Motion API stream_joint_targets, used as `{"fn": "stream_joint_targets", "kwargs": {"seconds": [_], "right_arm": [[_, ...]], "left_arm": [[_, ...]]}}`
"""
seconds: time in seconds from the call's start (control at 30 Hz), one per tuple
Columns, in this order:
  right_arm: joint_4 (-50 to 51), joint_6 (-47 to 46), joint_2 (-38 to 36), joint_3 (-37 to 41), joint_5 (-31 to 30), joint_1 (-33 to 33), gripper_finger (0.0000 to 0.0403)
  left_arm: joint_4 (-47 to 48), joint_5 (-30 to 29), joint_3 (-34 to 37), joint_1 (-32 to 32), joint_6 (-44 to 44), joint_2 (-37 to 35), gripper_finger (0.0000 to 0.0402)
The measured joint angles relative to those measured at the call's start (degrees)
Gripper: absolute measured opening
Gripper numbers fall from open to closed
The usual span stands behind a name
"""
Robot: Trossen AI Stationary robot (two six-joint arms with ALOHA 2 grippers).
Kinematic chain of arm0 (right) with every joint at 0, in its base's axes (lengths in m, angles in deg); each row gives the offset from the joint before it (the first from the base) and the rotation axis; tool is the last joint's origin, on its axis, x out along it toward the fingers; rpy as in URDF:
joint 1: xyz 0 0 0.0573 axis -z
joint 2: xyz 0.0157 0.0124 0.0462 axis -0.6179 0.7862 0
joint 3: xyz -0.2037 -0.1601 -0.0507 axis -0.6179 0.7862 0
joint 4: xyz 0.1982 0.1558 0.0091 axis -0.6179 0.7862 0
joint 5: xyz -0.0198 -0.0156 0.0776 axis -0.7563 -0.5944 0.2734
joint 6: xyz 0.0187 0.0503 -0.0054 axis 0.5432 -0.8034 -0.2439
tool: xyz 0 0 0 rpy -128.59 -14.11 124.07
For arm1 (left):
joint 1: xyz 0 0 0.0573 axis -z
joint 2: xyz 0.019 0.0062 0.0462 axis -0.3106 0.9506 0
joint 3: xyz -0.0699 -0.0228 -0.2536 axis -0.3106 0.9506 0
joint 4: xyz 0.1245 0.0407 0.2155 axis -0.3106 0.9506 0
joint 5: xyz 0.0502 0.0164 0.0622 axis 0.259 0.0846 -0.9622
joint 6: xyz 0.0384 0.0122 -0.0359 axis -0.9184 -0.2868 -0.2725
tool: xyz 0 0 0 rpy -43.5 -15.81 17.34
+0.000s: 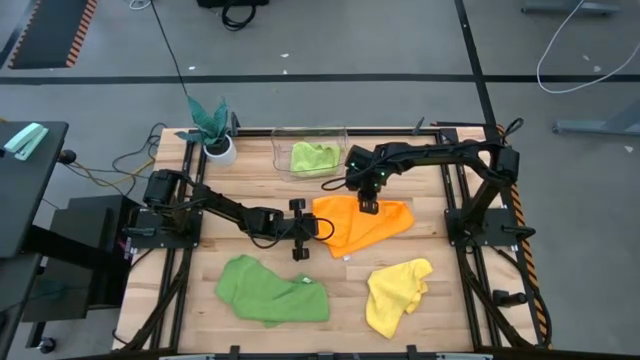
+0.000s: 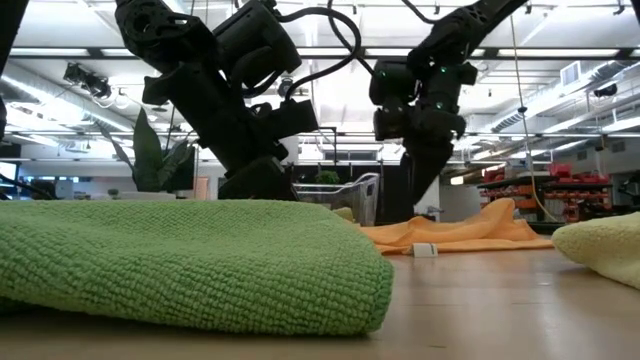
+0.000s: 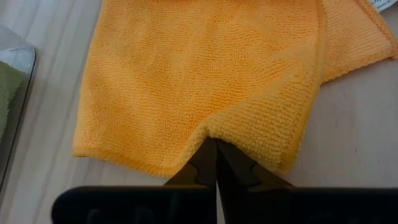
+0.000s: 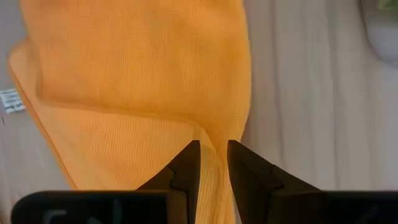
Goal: Fold microfiber towels
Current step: Fold the orange microfiber cloth
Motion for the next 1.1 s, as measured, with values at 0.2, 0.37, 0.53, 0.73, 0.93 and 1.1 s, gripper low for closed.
{"fn": "stream_joint_targets", "kwargs": {"seconds": [0.2,0.37,0.53,0.73,0.93,1.1], "right_arm": [[0.47,0.46,2.91,0.46,0.46,0.00,0.0088],[0.53,-0.11,3.60,0.54,1.28,-0.37,0.0088],[2.51,-0.09,3.36,0.53,1.57,-1.02,0.0088],[2.70,0.00,3.36,0.53,1.57,-1.20,0.0088],[2.81,1.02,3.36,0.53,1.57,-1.18,0.0088],[4.08,2.95,3.36,0.53,1.57,-1.16,0.0088]], "left_arm": [[0.00,0.01,0.00,0.00,1.40,0.00,0.0010],[0.04,0.22,0.00,0.00,1.64,0.00,0.0005],[0.04,0.23,0.00,0.00,1.76,0.00,0.0011],[0.07,0.23,0.00,0.00,1.84,0.00,0.0007],[0.07,0.25,0.00,0.00,1.88,0.02,0.0006],[0.07,0.25,0.00,0.00,2.99,0.02,0.0011]]}}
